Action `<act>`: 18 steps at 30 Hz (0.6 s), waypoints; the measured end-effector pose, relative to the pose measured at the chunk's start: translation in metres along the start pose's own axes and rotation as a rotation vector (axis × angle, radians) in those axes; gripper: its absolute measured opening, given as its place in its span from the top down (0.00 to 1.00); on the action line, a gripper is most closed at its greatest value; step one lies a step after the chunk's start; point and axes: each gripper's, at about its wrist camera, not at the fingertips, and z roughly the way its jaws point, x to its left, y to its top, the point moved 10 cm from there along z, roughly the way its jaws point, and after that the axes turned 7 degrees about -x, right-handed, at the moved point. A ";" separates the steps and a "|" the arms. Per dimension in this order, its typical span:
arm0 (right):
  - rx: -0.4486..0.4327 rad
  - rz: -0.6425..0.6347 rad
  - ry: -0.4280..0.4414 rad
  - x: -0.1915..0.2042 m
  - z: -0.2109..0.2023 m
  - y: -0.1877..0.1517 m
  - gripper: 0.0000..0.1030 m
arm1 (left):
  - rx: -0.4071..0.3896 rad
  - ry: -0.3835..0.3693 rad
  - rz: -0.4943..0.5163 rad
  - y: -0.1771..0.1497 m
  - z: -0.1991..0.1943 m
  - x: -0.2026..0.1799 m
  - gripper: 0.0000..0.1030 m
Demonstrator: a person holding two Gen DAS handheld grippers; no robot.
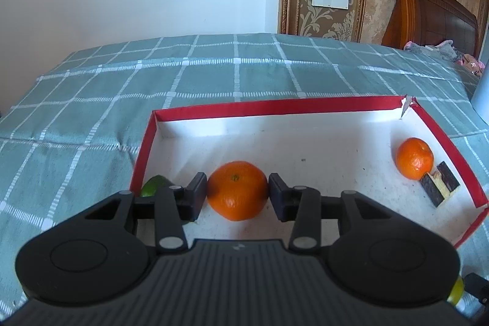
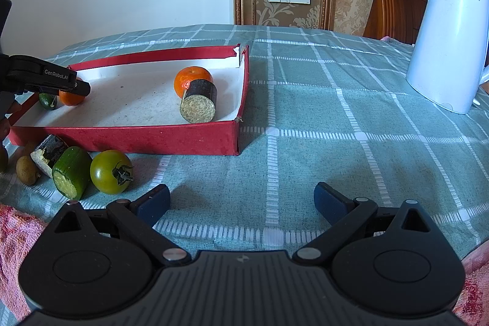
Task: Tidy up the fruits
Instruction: 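Carry the large orange into the box and open the left tool, then withdraw the left tool from the box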
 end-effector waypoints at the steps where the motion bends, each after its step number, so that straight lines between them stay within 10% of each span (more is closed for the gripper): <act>1: 0.000 0.000 0.000 0.000 0.000 0.000 0.01 | 0.000 0.001 -0.003 -0.001 -0.003 0.001 0.61; 18: 0.001 0.000 0.000 0.000 0.000 0.000 0.01 | -0.163 -0.105 0.002 -0.057 -0.141 0.001 0.35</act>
